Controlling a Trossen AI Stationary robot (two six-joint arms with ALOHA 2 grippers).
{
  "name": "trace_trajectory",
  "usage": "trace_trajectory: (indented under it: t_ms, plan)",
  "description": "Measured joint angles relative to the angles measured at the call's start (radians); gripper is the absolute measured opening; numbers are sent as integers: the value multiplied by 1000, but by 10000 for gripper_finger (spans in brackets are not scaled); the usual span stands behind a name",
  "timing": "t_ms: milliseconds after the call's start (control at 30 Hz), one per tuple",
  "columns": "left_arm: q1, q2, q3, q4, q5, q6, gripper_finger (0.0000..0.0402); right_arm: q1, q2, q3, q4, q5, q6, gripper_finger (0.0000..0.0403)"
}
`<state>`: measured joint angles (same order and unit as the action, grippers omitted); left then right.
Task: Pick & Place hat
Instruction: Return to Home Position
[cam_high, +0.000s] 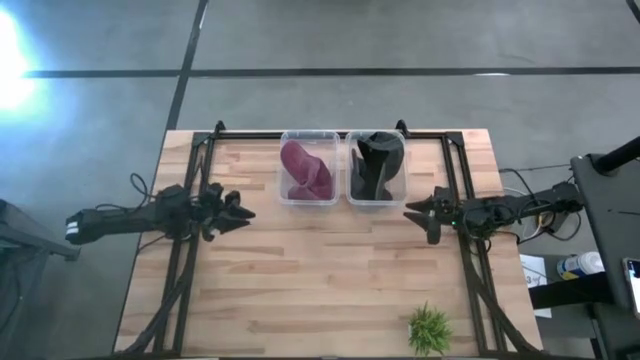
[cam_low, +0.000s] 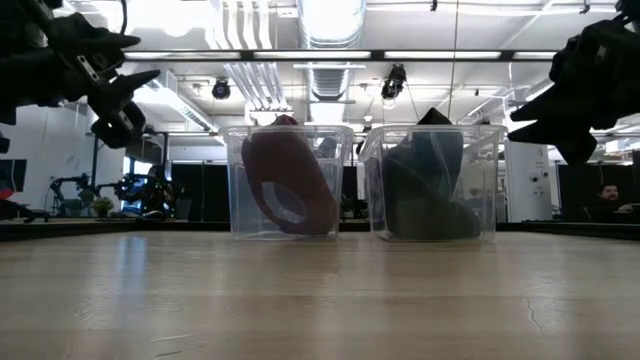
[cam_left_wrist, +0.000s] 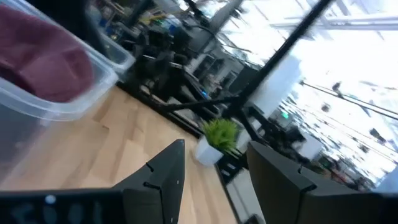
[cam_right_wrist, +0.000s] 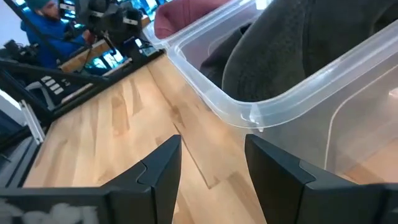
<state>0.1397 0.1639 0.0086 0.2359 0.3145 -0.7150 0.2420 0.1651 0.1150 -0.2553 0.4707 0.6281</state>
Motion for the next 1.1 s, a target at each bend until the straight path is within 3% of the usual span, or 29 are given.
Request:
trace_trajectory:
  t_ms: [133,300,467,900,1100]
  plan:
    - [-8,-87,0,-100,138,109,167,0,10,6,-1,0,0,173]
    - [-6,-164,0,-173,141,510,167,0,14,5,-1,0,0,173]
    - [-10,-160,0,-177,96,730,167,0,14,0,-2,0,0,173]
    - [-10,-140,0,-177,76,482,167,0,14,0,-2,1,0,173]
    - [-10,-140,-1,-177,76,469,167,0,14,-1,-3,1,-59,173]
